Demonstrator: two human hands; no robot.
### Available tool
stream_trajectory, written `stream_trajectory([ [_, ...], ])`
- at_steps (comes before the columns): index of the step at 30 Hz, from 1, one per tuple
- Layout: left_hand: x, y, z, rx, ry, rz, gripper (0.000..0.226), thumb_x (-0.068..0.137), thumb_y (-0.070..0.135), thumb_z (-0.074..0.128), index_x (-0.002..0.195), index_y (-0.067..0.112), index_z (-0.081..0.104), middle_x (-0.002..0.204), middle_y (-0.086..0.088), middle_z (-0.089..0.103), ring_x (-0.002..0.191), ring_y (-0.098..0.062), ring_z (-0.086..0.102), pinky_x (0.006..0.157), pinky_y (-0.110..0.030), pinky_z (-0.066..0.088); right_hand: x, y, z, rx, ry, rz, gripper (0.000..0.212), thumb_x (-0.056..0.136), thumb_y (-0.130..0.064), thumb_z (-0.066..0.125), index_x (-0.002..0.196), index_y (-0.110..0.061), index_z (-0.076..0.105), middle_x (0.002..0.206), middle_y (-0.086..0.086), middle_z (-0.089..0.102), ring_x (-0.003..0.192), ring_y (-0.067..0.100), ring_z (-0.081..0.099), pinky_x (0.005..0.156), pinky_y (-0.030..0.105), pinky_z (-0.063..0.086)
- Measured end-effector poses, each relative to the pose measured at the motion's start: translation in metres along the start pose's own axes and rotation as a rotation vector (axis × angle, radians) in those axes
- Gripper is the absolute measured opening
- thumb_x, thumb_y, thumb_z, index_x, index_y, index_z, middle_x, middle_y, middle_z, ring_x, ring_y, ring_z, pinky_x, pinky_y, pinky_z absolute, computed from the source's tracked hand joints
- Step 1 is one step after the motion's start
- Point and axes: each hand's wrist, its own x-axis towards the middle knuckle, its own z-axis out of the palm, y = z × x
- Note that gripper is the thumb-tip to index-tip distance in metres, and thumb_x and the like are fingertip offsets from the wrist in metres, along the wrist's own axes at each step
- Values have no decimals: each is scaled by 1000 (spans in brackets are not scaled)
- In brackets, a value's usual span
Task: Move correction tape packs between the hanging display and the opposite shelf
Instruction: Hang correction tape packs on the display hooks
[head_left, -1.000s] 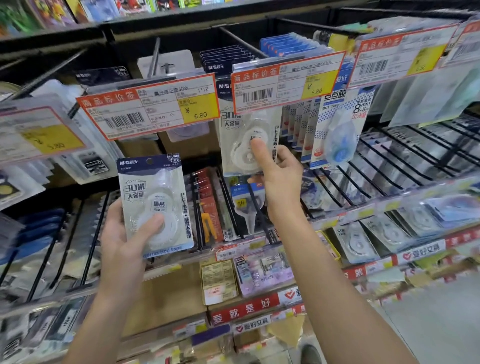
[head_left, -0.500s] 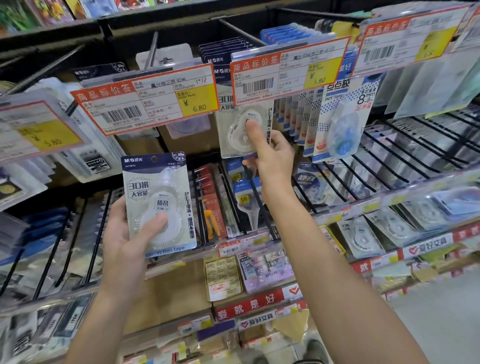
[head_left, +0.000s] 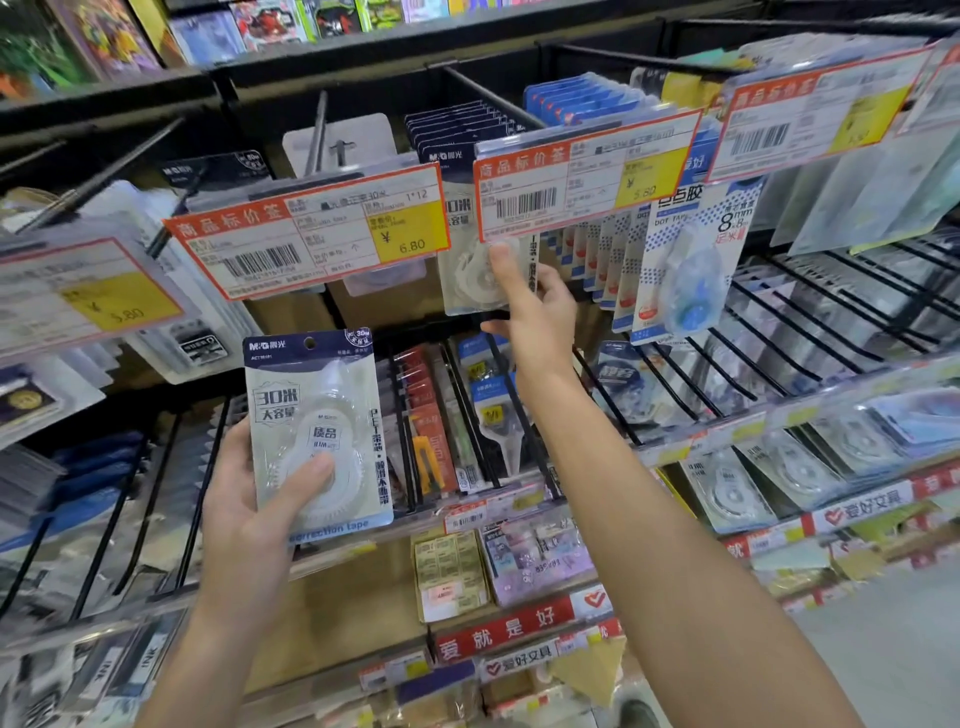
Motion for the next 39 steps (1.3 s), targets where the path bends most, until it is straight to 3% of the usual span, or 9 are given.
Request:
stream_trajectory([
  [7, -2, 4, -3, 4, 6, 2, 45, 81, 14, 64, 124, 26, 57, 118, -4, 72, 106, -29, 70, 85, -47, 60, 0, -5, 7, 42, 34, 44, 57, 87, -41, 76, 126, -13, 46, 126, 10, 57, 100, 12, 62, 64, 24, 57],
  [12, -3, 4, -5, 5, 14, -3, 45, 81, 13, 64, 122, 29, 58, 118, -3, 72, 107, -28, 70, 85, -46, 60, -1, -2, 12, 24, 30, 72, 61, 84, -47, 77, 125, -16, 45, 124, 6, 54, 106, 15, 62, 82, 42, 62],
  [17, -5, 4, -5, -4, 6, -1, 44, 83, 13, 68, 120, 33, 58, 118, -1, 72, 107, -26, 71, 83, -42, 61, -3, -1, 13, -18, 21, 67, 65, 84, -55, 73, 128, -19, 43, 120, 0, 52, 105, 15, 62, 84, 43, 62],
  [21, -8, 2, -6, -14, 4, -2, 48, 84, 12, 71, 126, 29, 56, 119, -3, 72, 108, -27, 70, 84, -43, 61, -6, -1, 12, -79, 16, 25, 64, 85, -60, 69, 129, -25, 39, 129, 1, 50, 113, 22, 62, 76, 35, 62],
  [24, -9, 2, -5, -13, 9, -2, 48, 81, 11, 64, 125, 29, 56, 118, -3, 72, 107, -27, 71, 84, -44, 61, -9, 2, 6, -205, 9, -1, 70, 80, -68, 66, 131, -32, 35, 128, 1, 51, 117, 24, 60, 93, 49, 57],
  [27, -10, 1, -2, -17, 11, 8, 48, 81, 11, 63, 126, 28, 56, 119, -4, 72, 108, -28, 70, 84, -47, 60, -12, 4, -7, -365, -38, -19, 82, 80, -67, 65, 144, -29, 31, 131, 4, 54, 120, 22, 58, 98, 46, 53],
  [30, -12, 1, 3, -21, 17, -2, 48, 80, 13, 64, 125, 28, 55, 118, -3, 72, 107, -28, 70, 84, -48, 60, -17, 4, -33, -579, -140, -44, 67, 93, -47, 65, 145, -18, 35, 113, 3, 60, 95, 8, 59, 83, 26, 48],
  [34, -11, 1, 20, -39, 0, -18, 49, 79, 12, 65, 125, 27, 55, 116, -3, 73, 105, -27, 72, 80, -44, 62, -20, -2, -68, -743, -194, -71, 50, 95, -39, 64, 137, -20, 46, 103, -2, 64, 93, 7, 63, 80, 24, 50],
  [39, -9, 4, 56, -55, -47, -12, 49, 78, 12, 65, 124, 25, 53, 111, 1, 74, 100, -22, 73, 77, -35, 62, -13, -4, -114, -1217, -349, -294, 25, 96, -36, 63, 109, -14, 65, 101, 4, 70, 99, 24, 63, 85, 41, 51],
])
